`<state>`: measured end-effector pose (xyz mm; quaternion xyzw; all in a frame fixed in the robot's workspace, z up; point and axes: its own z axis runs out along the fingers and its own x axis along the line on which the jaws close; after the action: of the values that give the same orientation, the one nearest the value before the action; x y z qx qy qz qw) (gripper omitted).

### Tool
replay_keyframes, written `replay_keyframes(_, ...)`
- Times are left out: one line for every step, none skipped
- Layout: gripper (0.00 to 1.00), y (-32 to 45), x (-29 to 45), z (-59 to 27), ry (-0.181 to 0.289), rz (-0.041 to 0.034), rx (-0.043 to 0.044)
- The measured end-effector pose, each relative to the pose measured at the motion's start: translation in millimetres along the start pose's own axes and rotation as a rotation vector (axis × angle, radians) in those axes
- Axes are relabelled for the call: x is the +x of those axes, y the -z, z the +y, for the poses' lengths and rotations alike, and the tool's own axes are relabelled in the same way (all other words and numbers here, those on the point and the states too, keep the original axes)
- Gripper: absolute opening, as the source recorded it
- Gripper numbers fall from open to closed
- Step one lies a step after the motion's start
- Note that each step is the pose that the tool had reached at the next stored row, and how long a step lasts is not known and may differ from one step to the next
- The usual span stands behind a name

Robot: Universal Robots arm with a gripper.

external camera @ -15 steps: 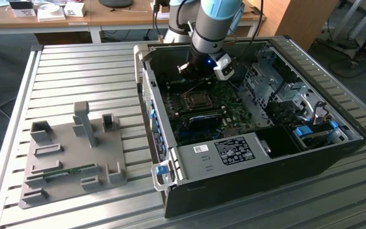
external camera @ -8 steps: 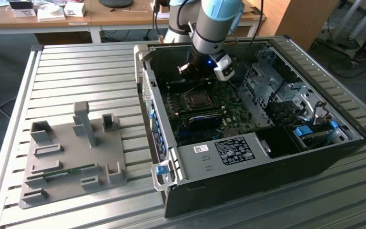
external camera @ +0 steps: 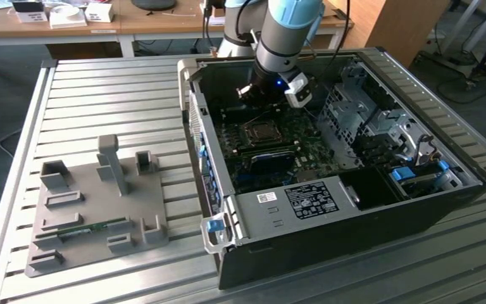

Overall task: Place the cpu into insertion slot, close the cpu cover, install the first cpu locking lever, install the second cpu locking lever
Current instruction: 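Install the first cpu locking lever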

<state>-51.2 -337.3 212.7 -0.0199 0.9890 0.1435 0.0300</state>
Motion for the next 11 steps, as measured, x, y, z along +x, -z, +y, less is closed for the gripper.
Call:
replay_keyframes(0.11,-0.4,0.0,-0.1,0.000,-0.0002,-0.0004)
replay_keyframes(0.11,-0.9,0.0,-0.2,0.000,-0.0002,-0.0004)
replay_keyframes(0.11,-1.4,0.1,-0.4,0.000,0.0000,0.0000)
replay_keyframes(0.11,-2.0,0.1,-0.6,0.000,0.0000,0.0000)
replay_keyframes(0.11,-2.6,0.2,-0.8,0.000,0.0000,-0.0001)
replay_keyframes(0.11,-3.0,0.2,-0.9,0.000,0.0001,0.0000)
replay_keyframes(0.11,-3.1,0.2,-1.0,0.000,0.0002,0.0002)
replay_keyframes(0.11,-3.1,0.2,-1.0,0.000,0.0002,0.0003)
replay_keyframes(0.11,-3.3,0.2,-1.0,0.000,0.0002,0.0002)
replay_keyframes(0.11,-3.5,0.2,-1.0,0.000,0.0001,0.0000)
replay_keyframes(0.11,-3.7,0.0,-1.1,0.000,0.0001,0.0000)
